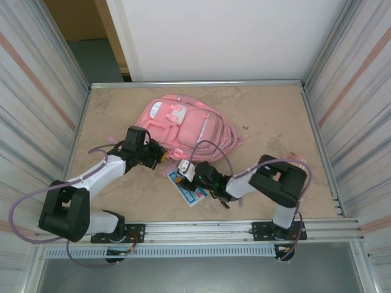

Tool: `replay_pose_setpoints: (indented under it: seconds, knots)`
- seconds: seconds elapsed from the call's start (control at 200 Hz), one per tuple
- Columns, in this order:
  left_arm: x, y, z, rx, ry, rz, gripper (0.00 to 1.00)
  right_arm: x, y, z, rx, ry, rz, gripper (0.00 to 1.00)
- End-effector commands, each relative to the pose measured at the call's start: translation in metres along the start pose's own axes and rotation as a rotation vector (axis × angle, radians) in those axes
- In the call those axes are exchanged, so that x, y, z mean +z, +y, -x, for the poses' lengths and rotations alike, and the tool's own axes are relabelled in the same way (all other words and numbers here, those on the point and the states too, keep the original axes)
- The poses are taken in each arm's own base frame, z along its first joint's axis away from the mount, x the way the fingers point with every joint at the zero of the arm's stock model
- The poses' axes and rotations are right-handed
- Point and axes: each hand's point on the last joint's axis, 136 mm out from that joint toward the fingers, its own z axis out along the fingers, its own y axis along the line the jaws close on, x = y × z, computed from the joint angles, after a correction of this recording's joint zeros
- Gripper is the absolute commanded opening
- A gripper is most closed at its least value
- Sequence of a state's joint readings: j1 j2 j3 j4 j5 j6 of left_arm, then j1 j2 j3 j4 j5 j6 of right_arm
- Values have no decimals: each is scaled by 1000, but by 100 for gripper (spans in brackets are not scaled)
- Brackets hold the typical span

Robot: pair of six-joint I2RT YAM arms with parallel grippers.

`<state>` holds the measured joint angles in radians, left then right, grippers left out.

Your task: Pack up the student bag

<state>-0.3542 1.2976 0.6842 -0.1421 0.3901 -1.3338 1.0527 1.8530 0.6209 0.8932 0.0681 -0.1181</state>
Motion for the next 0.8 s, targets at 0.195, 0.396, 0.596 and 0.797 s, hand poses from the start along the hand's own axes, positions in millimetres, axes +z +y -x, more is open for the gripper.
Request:
replay_pose_setpoints:
  seconds: [0.195,0.396,0.596,0.797]
  knots:
    - [-23,-17,-16,-39,8,-107,0,13,-26,53,22,-293,-173,47]
    - [-25,-13,-21,-64,21,-110,0,17,-30,69,74,-368,-263,46]
    - [-26,-9,-23,-70,16,-105,0,24,-29,83,113,-400,-323,45]
    - [-24,-3,-25,-78,25,-90,0,23,-36,85,196,-417,-366,30]
